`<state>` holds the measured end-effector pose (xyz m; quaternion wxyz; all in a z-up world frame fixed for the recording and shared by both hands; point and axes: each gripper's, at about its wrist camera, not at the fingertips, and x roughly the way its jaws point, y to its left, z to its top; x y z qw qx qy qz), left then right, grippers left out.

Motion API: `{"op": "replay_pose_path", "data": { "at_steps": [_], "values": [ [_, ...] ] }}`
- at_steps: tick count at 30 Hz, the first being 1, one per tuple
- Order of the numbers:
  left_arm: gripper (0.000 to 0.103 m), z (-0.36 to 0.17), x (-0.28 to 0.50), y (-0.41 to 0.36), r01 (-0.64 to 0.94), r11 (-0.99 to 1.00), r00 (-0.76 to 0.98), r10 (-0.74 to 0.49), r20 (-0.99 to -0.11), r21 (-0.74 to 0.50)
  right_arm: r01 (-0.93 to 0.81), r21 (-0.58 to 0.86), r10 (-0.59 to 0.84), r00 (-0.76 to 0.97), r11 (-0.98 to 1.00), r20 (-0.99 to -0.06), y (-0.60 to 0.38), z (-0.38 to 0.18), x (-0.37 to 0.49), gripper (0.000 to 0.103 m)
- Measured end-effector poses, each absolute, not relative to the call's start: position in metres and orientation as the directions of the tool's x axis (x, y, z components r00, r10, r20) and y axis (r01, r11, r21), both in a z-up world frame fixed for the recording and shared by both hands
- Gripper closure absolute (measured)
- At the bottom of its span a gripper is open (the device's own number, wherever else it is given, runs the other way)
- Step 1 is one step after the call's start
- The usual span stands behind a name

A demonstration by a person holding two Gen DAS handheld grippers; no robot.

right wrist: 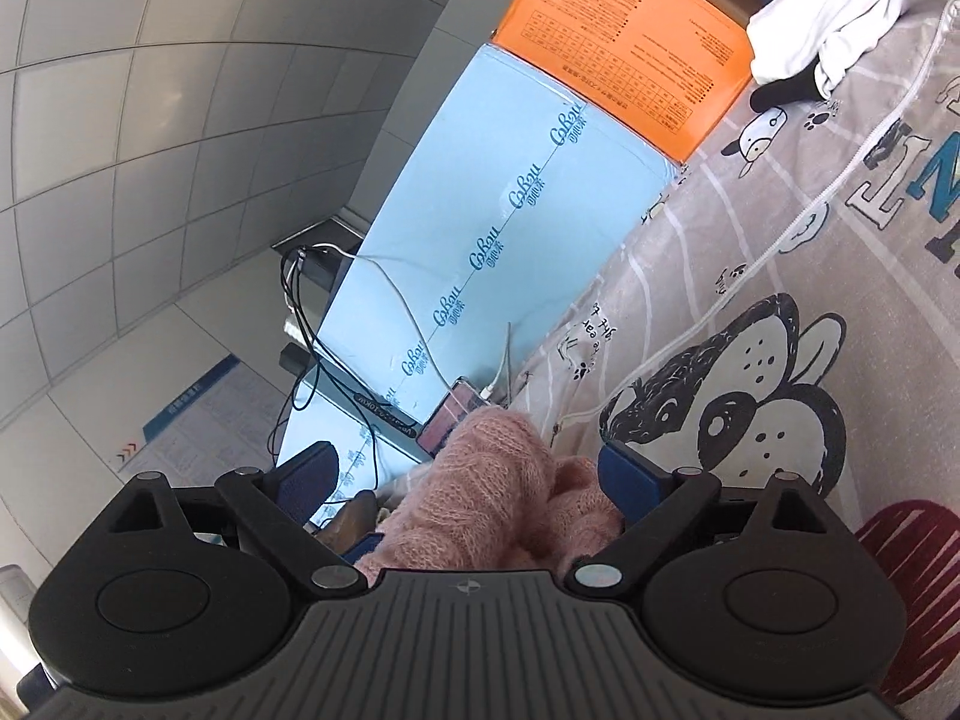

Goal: Fold clothes

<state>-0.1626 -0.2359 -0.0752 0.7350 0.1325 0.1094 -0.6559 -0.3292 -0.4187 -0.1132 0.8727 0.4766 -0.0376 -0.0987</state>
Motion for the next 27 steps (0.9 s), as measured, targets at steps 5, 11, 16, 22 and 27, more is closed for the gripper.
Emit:
{"op": "replay_pose_path", "data": {
  "at_steps": [5, 11, 16, 22, 27],
  "values": [
    [0.022, -0.079, -0.146, -0.247, 0.992, 0.122, 0.099, -0.916, -0.389, -0.036, 0.135, 0.847, -0.212, 0.977, 0.514, -0.027, -0.42, -0.113, -0.33, 0.008],
    [0.056, -0.08, -0.136, -0.242, 0.99, 0.107, 0.065, -0.926, -0.373, -0.094, 0.157, 0.841, -0.211, 0.976, 0.517, -0.053, -0.42, -0.115, -0.326, 0.008],
    [0.079, -0.073, -0.125, -0.232, 0.982, 0.119, 0.067, -0.945, -0.321, -0.145, 0.174, 0.827, -0.201, 0.977, 0.535, -0.075, -0.418, -0.114, -0.322, 0.005],
    [0.082, -0.061, -0.11, -0.216, 0.97, 0.143, 0.093, -0.966, -0.241, -0.198, 0.212, 0.792, -0.198, 0.973, 0.572, -0.118, -0.413, -0.111, -0.315, 0.003],
    [0.082, -0.055, -0.094, -0.196, 0.955, 0.193, 0.154, -0.971, -0.181, -0.226, 0.261, 0.745, -0.205, 0.964, 0.614, -0.168, -0.406, -0.108, -0.307, 0.0]
  ]
}}
